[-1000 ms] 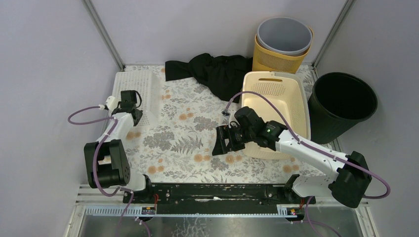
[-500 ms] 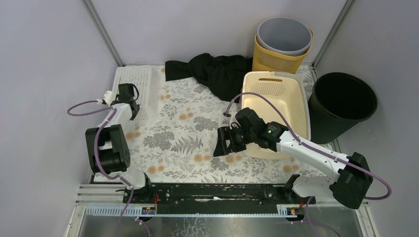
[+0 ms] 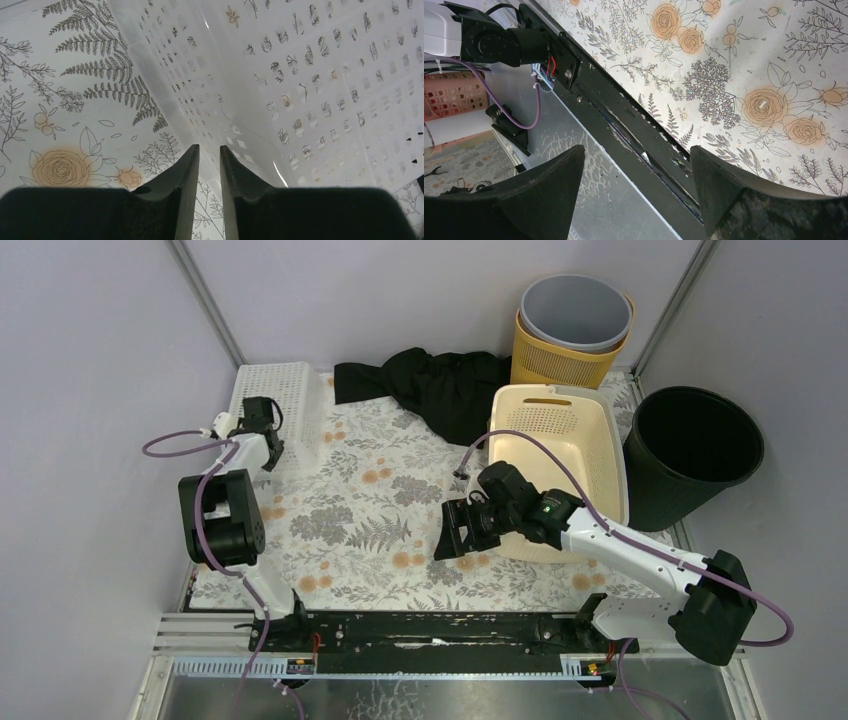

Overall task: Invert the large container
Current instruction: Move the container to the corner of the board.

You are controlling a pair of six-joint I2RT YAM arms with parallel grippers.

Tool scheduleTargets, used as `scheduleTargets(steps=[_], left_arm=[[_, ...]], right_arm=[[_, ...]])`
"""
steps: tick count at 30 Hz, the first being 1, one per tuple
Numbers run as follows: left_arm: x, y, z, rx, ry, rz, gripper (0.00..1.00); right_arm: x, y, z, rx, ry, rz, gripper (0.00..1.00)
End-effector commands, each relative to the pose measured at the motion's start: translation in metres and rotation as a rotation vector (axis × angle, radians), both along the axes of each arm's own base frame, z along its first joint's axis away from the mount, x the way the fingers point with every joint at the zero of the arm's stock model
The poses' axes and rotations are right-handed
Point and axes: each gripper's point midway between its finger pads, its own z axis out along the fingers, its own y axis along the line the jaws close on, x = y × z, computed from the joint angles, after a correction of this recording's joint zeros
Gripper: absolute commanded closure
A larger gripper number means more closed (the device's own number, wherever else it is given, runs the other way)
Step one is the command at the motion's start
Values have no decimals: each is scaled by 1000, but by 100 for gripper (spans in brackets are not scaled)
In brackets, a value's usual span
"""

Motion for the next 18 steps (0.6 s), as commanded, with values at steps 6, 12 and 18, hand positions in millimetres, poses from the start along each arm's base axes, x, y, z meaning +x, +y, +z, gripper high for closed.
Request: scheduleTargets(steps=[6, 12, 18], left_arm=[[27, 3, -3, -16, -69, 4, 72], [37, 4, -7, -27, -77, 3, 72], [51, 7, -2, -24, -88, -9, 71]], right_arm=[[1, 1, 6, 13, -41, 7, 16], [2, 2, 4, 13, -33, 3, 16], [2, 4, 3, 16, -30, 5, 16]])
